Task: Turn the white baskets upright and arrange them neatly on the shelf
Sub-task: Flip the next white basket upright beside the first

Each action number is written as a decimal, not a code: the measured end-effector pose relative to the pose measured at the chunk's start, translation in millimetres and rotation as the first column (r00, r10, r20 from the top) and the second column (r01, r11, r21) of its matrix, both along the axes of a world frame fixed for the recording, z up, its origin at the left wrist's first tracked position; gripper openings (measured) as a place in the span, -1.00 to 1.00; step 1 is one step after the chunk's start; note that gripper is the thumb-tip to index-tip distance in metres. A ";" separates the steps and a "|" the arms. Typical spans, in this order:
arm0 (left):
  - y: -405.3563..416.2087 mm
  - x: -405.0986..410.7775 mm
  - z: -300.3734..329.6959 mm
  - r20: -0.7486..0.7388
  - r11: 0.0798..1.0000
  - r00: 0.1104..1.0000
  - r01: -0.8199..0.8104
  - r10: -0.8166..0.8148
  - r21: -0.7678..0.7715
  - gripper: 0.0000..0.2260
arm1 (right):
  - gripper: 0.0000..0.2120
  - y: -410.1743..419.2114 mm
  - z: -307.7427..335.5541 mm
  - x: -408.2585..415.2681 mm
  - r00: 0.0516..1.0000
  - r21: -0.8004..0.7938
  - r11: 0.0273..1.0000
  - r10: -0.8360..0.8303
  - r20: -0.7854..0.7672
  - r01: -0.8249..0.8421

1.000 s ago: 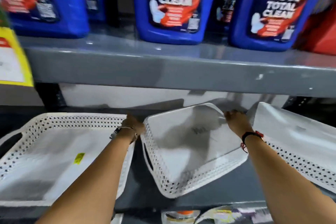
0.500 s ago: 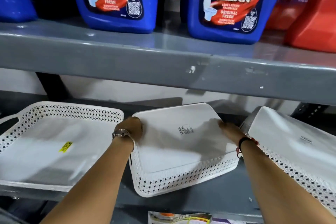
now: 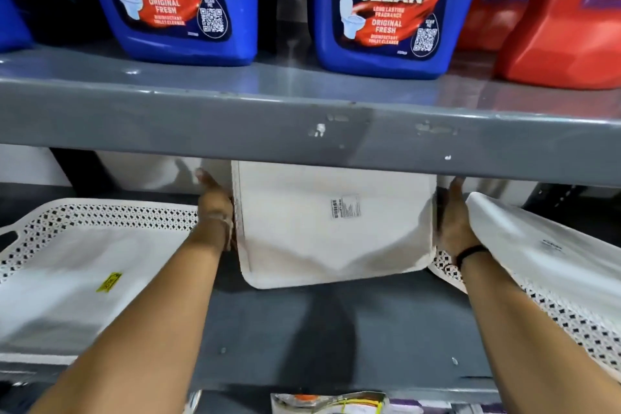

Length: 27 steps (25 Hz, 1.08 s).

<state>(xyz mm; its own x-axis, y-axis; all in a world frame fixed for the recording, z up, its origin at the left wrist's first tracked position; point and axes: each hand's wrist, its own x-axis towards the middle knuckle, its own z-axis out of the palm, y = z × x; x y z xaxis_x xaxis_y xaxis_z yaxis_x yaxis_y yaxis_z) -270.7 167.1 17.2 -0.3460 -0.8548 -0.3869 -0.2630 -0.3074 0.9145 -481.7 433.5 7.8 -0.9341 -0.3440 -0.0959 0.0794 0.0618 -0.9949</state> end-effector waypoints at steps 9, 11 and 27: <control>2.9 41.7 16.9 0.396 0.920 0.841 0.390 -0.369 0.029 -0.77 | -0.89 41.3 0.9 9.0 0.922 0.401 0.833 0.311 0.232 -0.382; 4.7 45.2 9.0 0.494 0.890 0.755 0.445 -0.431 0.097 -0.71 | -0.92 45.6 -9.2 17.3 0.920 0.594 0.703 0.284 0.269 -0.391; 41.3 38.9 22.4 0.902 0.716 0.260 0.694 -0.346 0.075 -0.60 | -0.83 69.7 -1.8 40.0 0.866 0.740 0.468 0.380 0.325 -0.483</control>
